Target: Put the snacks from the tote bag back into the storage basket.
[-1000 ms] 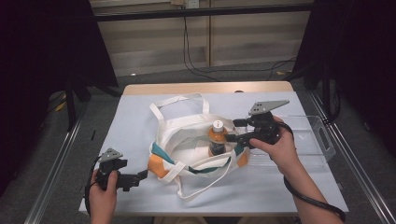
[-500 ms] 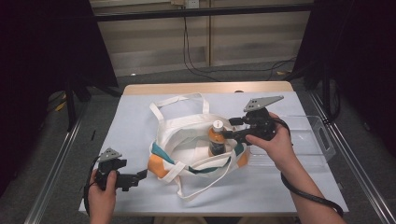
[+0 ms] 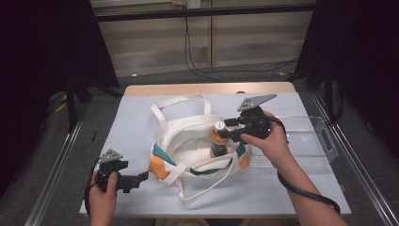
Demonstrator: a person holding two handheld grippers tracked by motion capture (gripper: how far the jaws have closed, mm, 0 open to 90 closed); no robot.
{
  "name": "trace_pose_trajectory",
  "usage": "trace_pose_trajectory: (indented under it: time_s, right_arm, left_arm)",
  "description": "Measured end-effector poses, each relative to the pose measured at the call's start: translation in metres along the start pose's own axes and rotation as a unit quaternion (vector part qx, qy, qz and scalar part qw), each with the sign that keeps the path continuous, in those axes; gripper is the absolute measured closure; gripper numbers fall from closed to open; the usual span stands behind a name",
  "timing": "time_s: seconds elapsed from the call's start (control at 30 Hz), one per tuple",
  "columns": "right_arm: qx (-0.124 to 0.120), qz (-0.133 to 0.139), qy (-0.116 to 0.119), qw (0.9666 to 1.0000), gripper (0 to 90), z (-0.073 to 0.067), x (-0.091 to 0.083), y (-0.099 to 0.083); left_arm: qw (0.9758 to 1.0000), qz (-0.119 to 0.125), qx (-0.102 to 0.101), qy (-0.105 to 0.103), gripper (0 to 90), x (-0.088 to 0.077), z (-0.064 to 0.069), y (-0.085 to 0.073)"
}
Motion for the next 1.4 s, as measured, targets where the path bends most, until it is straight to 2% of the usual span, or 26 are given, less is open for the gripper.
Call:
trace_pose_trajectory:
  time_s: [0.17, 0.53, 0.63, 0.87, 1.07, 1.3, 1.4]
  right_arm:
    - [-0.007, -0.016, -0.001, 0.9998, 47.9, 0.000, 0.004, 0.001]
    - [-0.013, -0.025, 0.000, 0.9996, 51.5, -0.001, 0.009, 0.004]
    - [-0.016, -0.030, -0.004, 0.9994, 53.3, -0.002, 0.011, 0.004]
    - [-0.027, -0.046, -0.019, 0.9984, 55.2, -0.001, 0.013, 0.004]
    - [-0.024, -0.047, -0.018, 0.9985, 57.1, 0.000, 0.013, 0.005]
    - [-0.027, -0.064, -0.019, 0.9974, 58.8, -0.002, 0.013, 0.010]
    - [-0.025, -0.066, -0.021, 0.9973, 58.7, -0.002, 0.013, 0.010]
  left_arm:
    - [1.0000, -0.001, 0.001, 0.000, 3.6, 0.000, 0.000, 0.000]
    - [1.0000, 0.001, -0.004, 0.000, 3.6, 0.000, 0.000, 0.000]
    - [1.0000, -0.005, 0.004, 0.001, 3.6, -0.001, -0.002, -0.001]
    - [1.0000, 0.003, -0.004, 0.004, 3.5, -0.001, -0.001, 0.000]
    - [1.0000, -0.002, 0.002, 0.005, 3.5, -0.002, -0.001, 0.000]
    - [1.0000, -0.003, 0.004, 0.006, 3.4, -0.002, -0.003, 0.000]
    - [1.0000, -0.002, -0.001, 0.005, 3.5, -0.001, -0.002, 0.000]
Point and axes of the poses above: each handheld gripper's, and its own axes: x roughly forward along the jaws, y roughly out of its top, z roughly to its right, the point moved 7 cm from there along x, roughly forward along the jaws, and after that the axes turned 6 degrees about -x, right-handed, at the moved point
